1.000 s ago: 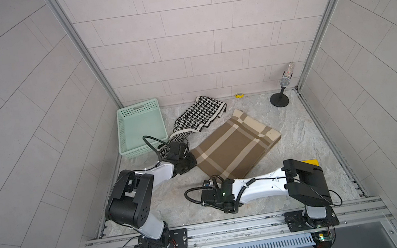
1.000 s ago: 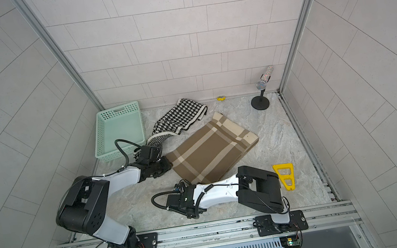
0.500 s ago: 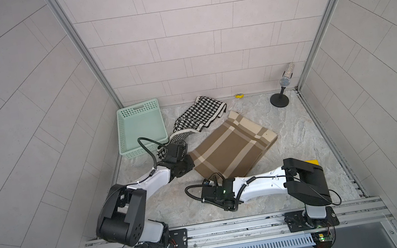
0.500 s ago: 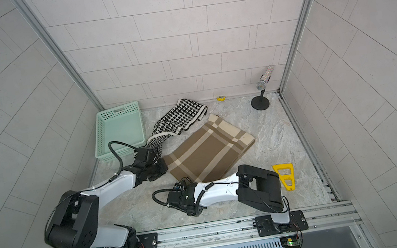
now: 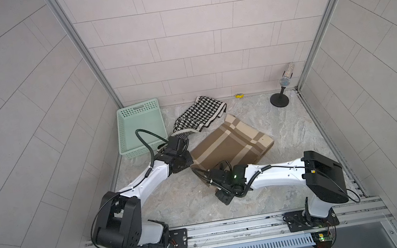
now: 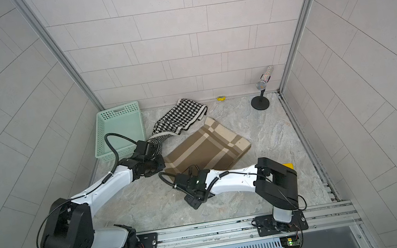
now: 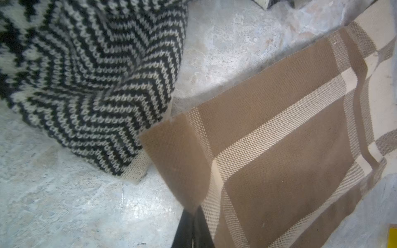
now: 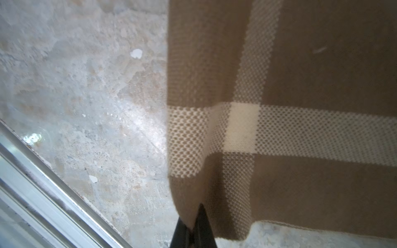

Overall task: Roll up the scarf and place it into the basket
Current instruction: Adjust the scarf at the center of the board, then roll the scarf at the center of the board.

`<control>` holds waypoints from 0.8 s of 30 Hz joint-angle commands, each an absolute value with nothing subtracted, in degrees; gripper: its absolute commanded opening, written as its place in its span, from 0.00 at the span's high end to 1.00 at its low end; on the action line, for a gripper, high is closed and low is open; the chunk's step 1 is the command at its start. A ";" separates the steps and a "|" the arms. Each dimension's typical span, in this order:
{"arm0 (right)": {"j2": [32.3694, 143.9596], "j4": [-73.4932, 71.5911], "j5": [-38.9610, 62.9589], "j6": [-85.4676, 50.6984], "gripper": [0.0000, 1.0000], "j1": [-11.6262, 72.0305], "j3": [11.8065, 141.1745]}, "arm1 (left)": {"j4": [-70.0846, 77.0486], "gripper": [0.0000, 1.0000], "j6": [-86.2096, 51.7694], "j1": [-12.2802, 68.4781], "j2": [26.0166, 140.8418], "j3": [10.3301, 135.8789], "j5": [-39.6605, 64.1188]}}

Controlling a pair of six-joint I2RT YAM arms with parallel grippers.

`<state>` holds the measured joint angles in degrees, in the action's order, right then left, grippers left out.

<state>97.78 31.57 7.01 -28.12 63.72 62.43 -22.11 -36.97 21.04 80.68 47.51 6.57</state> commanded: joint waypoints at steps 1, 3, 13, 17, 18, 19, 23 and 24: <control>95.40 28.07 15.88 -30.27 1.00 60.30 59.52 | -24.91 1.00 -35.42 21.94 83.11 51.03 4.63; 94.90 26.77 18.24 -30.57 1.00 58.14 58.10 | -25.19 1.00 -35.36 22.40 85.10 52.82 4.92; 93.76 23.85 25.00 -32.01 0.99 52.15 56.51 | -25.18 1.00 -35.58 23.51 94.31 60.76 5.53; 93.61 23.66 24.79 -32.26 0.98 50.43 56.15 | -25.05 1.00 -35.07 23.58 98.75 63.96 6.13; 93.77 23.79 24.87 -32.34 0.97 49.75 56.00 | -24.96 1.00 -35.07 23.60 99.94 64.60 6.40; 93.99 23.90 24.96 -32.34 0.96 49.13 55.82 | -24.87 1.00 -35.09 23.56 101.10 65.30 6.64; 93.11 25.56 23.56 -32.27 0.86 48.01 55.88 | -24.43 1.00 -35.24 23.55 104.59 66.91 6.70; 92.52 26.10 23.05 -32.20 0.84 47.99 55.98 | -24.35 1.00 -35.25 23.56 105.50 67.19 6.81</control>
<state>95.02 23.99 24.25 -31.92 48.14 56.29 -24.03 -35.94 23.42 103.81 65.54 7.09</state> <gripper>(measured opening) 0.149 0.052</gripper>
